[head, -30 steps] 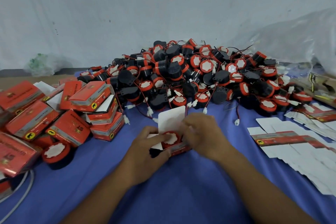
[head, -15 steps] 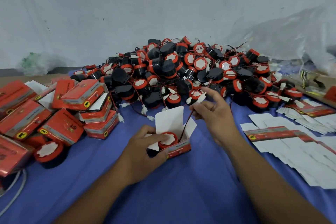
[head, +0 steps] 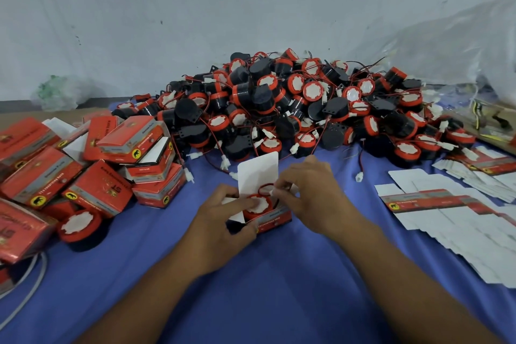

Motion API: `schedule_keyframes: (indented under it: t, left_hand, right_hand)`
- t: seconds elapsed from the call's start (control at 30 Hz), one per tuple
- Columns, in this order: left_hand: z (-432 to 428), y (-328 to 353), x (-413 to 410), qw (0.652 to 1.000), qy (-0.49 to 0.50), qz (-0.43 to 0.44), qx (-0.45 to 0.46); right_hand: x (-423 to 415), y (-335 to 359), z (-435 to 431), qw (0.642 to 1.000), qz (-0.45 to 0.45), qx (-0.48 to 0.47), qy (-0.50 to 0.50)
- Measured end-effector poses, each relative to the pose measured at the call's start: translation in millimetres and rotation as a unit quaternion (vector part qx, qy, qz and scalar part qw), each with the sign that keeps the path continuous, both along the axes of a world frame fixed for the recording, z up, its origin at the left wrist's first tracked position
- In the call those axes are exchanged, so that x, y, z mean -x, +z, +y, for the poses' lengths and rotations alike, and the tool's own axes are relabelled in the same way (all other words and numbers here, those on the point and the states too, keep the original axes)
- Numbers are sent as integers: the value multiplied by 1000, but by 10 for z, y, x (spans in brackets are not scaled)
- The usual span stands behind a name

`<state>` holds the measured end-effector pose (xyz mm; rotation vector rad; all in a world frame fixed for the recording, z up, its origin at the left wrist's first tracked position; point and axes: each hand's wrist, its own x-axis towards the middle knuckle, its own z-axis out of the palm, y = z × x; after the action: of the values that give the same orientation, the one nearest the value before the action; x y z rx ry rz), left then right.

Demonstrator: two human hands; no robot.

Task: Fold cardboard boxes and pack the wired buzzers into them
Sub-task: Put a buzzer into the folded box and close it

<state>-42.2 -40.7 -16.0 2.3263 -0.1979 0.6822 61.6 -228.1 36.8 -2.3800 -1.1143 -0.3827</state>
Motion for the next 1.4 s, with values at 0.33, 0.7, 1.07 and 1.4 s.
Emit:
schedule_keyframes:
  t: [0.33, 0.7, 1.07, 1.4]
  left_hand:
    - [-47, 16, 5, 999, -3, -25, -44]
    - [-34, -6, -20, 998, -9, -26, -52]
    - [-51, 19, -17, 999, -8, -14, -32]
    - [-31, 15, -10, 999, -6, 31, 6]
  right_hand:
    - [134, 162, 231, 967, -74, 207, -127]
    - [69, 223, 226, 950, 54, 292, -97]
    - [-92, 199, 7, 935, 325, 141, -32]
    - [-149, -64, 166, 929, 351, -55, -103]
